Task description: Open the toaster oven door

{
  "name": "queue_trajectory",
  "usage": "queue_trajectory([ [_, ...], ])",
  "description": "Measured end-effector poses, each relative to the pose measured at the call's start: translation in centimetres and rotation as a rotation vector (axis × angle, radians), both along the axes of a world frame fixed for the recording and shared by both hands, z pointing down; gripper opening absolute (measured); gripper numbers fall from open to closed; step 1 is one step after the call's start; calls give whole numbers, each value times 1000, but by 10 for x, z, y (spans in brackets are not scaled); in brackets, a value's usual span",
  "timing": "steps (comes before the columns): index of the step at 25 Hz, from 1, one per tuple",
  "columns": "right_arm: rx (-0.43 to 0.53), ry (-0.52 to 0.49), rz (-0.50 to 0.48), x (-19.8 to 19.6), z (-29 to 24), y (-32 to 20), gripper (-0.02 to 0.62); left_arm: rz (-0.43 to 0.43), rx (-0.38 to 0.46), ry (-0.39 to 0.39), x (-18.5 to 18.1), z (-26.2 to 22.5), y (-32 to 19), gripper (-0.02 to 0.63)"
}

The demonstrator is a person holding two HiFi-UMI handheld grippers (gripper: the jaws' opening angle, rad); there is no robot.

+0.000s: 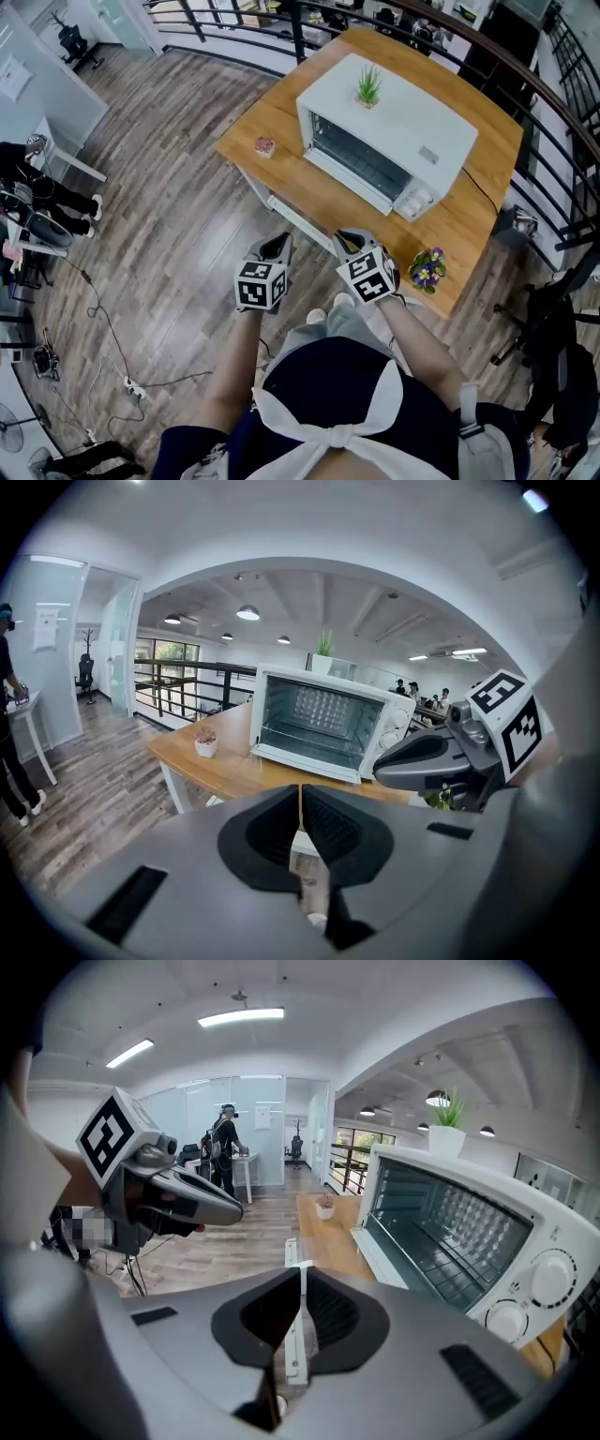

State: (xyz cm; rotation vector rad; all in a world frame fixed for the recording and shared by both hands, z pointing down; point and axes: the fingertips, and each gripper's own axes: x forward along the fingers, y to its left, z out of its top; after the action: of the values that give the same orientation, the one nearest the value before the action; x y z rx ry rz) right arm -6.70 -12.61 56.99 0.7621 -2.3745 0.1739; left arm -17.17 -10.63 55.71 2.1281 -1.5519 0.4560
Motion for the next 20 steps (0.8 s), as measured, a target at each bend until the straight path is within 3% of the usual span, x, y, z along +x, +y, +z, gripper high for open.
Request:
queue_trajectory([
  [8, 28, -115, 50, 0, -38, 1, 6, -3, 72, 26, 16, -27, -12, 28],
  [20, 97, -197, 104, 15, -69, -1, 3, 63, 146, 44, 50, -58, -20, 28],
])
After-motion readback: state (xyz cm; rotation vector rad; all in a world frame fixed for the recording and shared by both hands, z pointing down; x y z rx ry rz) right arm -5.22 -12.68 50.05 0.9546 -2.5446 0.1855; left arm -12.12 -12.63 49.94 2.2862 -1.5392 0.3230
